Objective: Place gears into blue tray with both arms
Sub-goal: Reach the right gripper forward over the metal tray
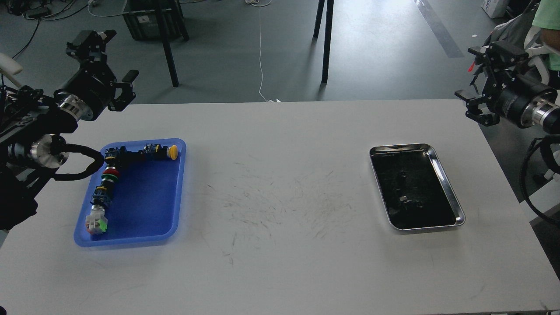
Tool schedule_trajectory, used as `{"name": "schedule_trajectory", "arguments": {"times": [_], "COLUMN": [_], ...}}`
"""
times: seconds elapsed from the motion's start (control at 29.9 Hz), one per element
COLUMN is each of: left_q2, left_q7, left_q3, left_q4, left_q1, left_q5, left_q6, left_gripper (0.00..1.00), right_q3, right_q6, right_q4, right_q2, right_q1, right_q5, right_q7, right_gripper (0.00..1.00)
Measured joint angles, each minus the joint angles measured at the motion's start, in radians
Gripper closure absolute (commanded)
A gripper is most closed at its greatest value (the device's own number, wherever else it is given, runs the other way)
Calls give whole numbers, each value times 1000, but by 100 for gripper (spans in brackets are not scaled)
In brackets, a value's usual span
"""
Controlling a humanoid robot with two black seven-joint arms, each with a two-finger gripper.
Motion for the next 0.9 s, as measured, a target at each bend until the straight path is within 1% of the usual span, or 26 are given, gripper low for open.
{"name": "schedule_trajectory", "arguments": {"times": [0.1,0.2,0.27,0.47,0.5,0.57,0.64,0.7,0.77,0.9], "left_q2": [0,0,0,1,2,2,2,3,3,8], "left_q7": [-14,-16,-16,-16,-16,-16,-16,-16,-16,-16], "left_q3": [-2,-2,-3,-7,-8,-8,-8,-8,-8,-8], "left_q4": [1,3,3,3,3,3,3,3,3,3], "left_q1": [0,2,5,5,5,5,5,5,5,4], "left_q5": [0,0,0,-1,-1,-1,-2,-2,-2,-2], "left_q6": [2,5,8,12,12,14,16,17,17,17], "left_gripper": [1,1,1,1,1,1,1,1,1,1], "right_q3": [-94,-166,-210,-313,-319,-325,-339,-369,-411,-464], "right_q6": [-3,-5,-9,-62,-64,-63,-56,-46,-33,-6], "right_q4": [17,21,22,23,23,23,22,23,23,27], "right_q2": [-21,-27,-27,-9,-2,14,29,45,63,80], "right_q1": [46,87,115,182,187,194,201,204,206,217], "right_q5": [-27,-61,-124,-475,-520,-592,-622,-634,-652,-692], "right_q7": [-3,-3,-4,-6,-11,-35,-58,-67,-65,-40], "right_gripper": [4,5,6,6,6,6,6,6,5,5]}}
